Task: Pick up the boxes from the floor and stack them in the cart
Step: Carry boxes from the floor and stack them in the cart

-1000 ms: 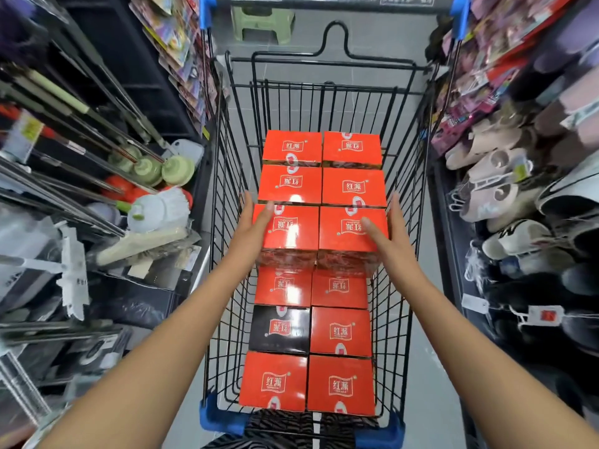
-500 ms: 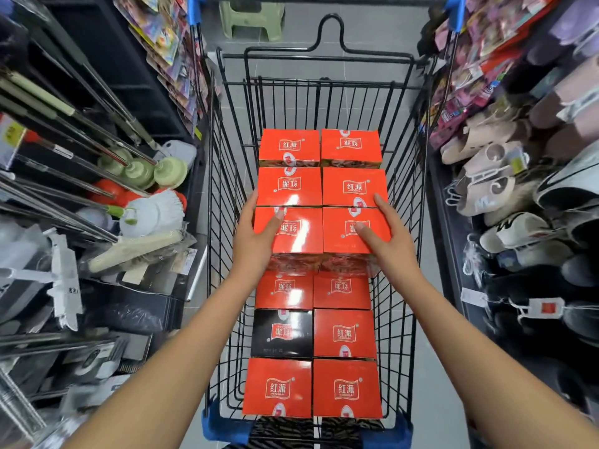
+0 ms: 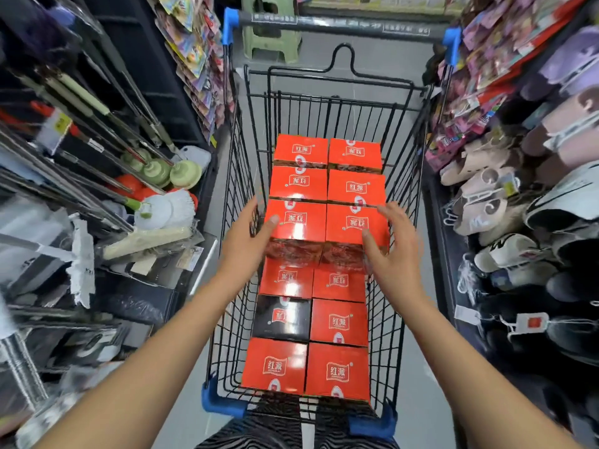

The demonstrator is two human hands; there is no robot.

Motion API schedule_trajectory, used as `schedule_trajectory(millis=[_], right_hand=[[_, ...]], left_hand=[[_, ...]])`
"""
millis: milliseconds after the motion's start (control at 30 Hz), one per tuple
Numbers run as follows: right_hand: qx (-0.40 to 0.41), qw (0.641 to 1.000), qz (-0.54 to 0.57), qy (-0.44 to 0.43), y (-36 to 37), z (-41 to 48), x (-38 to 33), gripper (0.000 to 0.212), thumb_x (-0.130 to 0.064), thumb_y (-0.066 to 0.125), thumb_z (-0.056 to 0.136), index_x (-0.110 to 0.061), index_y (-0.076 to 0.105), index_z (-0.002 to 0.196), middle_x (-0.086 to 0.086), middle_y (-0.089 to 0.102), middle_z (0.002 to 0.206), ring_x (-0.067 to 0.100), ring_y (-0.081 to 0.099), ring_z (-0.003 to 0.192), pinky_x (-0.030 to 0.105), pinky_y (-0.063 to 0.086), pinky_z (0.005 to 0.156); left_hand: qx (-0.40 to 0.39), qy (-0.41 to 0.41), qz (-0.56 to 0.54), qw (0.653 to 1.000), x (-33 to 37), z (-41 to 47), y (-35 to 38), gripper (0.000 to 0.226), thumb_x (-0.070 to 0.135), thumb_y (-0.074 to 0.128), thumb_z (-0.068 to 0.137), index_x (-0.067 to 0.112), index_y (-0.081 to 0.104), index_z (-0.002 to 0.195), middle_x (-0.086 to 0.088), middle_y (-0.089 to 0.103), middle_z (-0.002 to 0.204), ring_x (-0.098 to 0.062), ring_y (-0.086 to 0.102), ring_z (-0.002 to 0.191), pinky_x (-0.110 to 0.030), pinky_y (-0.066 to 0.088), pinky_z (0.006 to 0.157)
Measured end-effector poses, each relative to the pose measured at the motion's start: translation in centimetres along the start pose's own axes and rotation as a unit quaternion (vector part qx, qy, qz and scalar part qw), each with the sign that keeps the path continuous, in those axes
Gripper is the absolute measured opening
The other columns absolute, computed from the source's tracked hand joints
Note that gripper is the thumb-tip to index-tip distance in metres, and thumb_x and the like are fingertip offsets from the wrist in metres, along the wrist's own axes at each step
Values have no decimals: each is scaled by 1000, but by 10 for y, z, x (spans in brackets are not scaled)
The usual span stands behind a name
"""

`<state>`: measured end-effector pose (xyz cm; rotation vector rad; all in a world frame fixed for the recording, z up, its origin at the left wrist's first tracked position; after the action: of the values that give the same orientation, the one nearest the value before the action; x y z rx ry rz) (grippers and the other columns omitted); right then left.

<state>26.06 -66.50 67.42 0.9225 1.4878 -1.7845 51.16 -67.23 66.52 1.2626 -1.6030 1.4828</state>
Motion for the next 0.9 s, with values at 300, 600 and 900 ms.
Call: schedule_trajectory(millis=[300,600,900], right_hand=[[-212,967,-4,-142,38,-70,-61,53,-24,63,92,-14,44,141,6,44,143,19,33,135,41,26,115],[-397,826,-92,-390,79,-200,-99,49,-38,47,83,-3,62,113,18,60,112,39,55,103,41,36,93],[-579,589,-33,-563,111,-453,-152,61,-46,45,83,-8,55,130,16,56,129,34,48,119,40,35,101]], left_hand=[[114,26,333,936,-10,-142,-33,66,55,39,92,13,41,144,-11,46,145,-29,42,132,-41,32,112],[283,-208,404,844,-50,-350,-57,65,54,41,82,12,56,129,-18,58,125,-39,55,113,-49,44,96],[424,-464,372,683,-113,-628,-51,65,51,64,77,11,58,128,-22,58,127,-45,51,119,-57,36,102]])
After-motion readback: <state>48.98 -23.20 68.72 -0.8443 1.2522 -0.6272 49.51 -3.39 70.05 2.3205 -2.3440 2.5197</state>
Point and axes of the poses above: each hand's wrist, its own z-axis towards the middle knuckle, its own y-axis out of the palm, x = y × z, the point moved 4 cm from there along z, towards the middle knuckle
